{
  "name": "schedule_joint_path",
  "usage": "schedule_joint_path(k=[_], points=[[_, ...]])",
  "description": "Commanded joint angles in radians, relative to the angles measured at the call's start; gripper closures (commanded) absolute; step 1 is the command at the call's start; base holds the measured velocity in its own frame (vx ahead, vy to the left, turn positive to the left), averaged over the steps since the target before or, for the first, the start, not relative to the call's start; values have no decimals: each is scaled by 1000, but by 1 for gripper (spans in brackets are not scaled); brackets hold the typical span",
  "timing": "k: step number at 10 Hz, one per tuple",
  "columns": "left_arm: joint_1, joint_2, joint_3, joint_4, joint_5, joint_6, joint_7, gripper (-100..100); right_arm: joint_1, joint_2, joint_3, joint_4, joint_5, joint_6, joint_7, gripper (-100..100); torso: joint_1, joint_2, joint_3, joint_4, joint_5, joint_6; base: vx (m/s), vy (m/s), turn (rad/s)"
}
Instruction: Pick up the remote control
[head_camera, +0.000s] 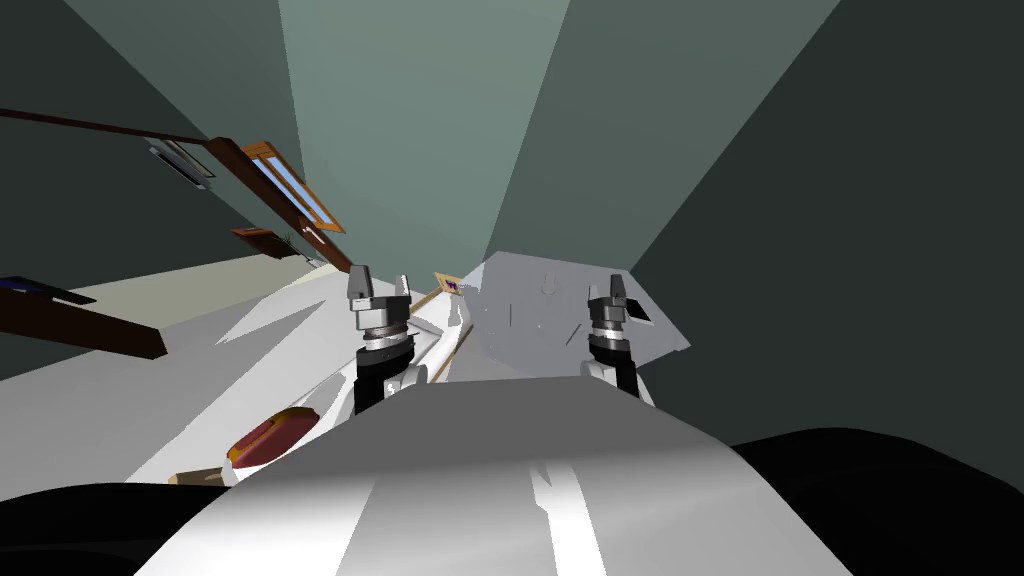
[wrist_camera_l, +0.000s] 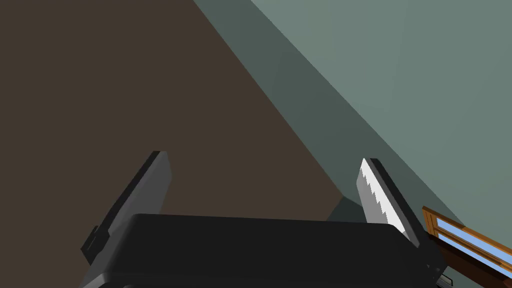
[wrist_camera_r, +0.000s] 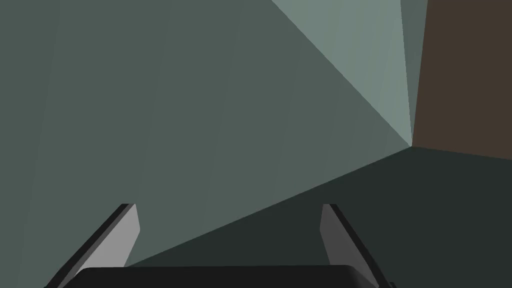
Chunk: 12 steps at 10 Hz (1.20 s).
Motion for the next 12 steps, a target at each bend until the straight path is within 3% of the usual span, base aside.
schedule_joint_path(k=[1,4,12], points=[[0,0,0,0,0,0,0,0,2,-49,10,4,12,-17,-4,-100,0,0,0,0,0,0,-79,78,-88],[0,0,0,0,0,0,0,0,2,-139,29,17,44,-60,-8,-100,8,13,7,3,2,0,-190,119,-89],[0,0,0,0,0,0,0,0,-15,-342,56,58,119,-153,3,-100,6,8,5,2,1,0,-130,96,-39]])
